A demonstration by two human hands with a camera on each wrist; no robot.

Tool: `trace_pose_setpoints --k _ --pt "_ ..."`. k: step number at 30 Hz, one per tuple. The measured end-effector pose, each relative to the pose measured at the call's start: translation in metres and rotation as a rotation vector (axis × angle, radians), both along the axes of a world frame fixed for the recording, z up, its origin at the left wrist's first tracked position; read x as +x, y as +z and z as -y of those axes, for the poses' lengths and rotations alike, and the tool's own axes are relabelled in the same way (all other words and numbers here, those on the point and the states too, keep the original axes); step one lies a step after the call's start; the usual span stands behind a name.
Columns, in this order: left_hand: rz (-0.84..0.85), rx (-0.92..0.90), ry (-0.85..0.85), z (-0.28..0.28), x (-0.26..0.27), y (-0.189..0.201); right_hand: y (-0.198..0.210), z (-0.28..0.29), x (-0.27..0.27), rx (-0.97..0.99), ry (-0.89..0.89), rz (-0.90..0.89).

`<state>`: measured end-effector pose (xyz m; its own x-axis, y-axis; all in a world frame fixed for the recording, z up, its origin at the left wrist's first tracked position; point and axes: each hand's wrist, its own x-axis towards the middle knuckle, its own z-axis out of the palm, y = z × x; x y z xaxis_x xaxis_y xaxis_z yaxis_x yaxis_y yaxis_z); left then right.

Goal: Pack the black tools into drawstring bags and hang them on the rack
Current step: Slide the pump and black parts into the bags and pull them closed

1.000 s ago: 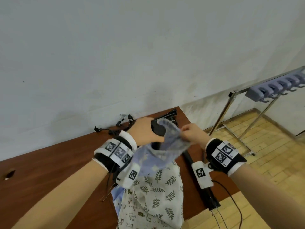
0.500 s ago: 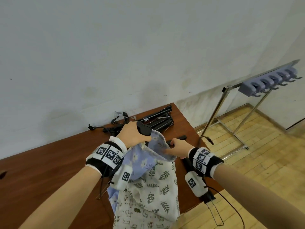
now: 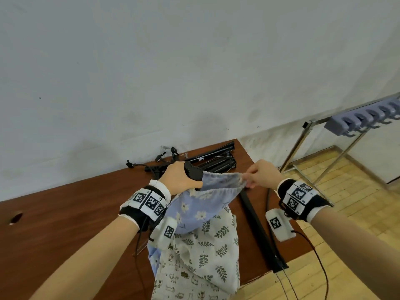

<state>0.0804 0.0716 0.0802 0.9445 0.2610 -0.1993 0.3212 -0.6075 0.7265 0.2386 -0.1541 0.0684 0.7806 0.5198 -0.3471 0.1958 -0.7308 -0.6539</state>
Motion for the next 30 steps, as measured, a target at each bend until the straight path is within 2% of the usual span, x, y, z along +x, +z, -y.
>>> trace_pose_setpoints --k 1,2,6,9,11,14,17,20,21,23,25,27,30 --pt "0.0 0.008 -0.007 0.002 0.0 0.0 0.003 0.0 0.001 0.073 -0.019 0.0" --pt "0.001 0.018 -0.01 0.004 0.0 0.001 0.008 -0.001 -0.002 0.155 -0.047 -0.08" --pt "-0.004 0.045 -0.012 0.007 0.005 0.002 0.036 -0.011 -0.019 0.579 -0.15 -0.717" --pt "-0.016 0.076 -0.017 0.009 0.01 0.002 0.077 -0.019 -0.032 0.897 -0.154 -0.9" --pt "-0.018 0.087 -0.038 0.016 0.013 0.005 0.108 -0.027 -0.044 0.947 -0.033 -0.944" --pt "-0.033 0.145 -0.112 0.033 0.019 0.009 0.124 -0.043 -0.061 0.812 0.206 -0.778" --pt "-0.018 0.155 -0.11 0.039 0.025 0.013 0.11 -0.051 -0.058 0.713 0.201 -0.556" --pt "-0.018 0.006 -0.093 0.034 0.026 0.016 0.095 -0.043 -0.047 0.438 0.291 -0.176" --pt "-0.023 -0.05 -0.115 0.033 0.026 0.017 0.091 -0.04 -0.047 0.344 0.345 -0.102" --pt "-0.042 -0.128 -0.186 0.032 0.028 0.018 0.083 -0.036 -0.051 0.247 0.428 -0.06" --pt "-0.056 -0.162 -0.25 0.034 0.031 0.018 0.075 -0.032 -0.053 0.267 0.463 -0.054" --pt "-0.037 -0.217 -0.298 0.039 0.035 0.02 0.074 -0.028 -0.053 0.333 0.42 -0.11" --pt "0.01 -0.299 -0.331 0.043 0.04 0.027 0.08 -0.018 -0.055 0.407 0.264 -0.136"
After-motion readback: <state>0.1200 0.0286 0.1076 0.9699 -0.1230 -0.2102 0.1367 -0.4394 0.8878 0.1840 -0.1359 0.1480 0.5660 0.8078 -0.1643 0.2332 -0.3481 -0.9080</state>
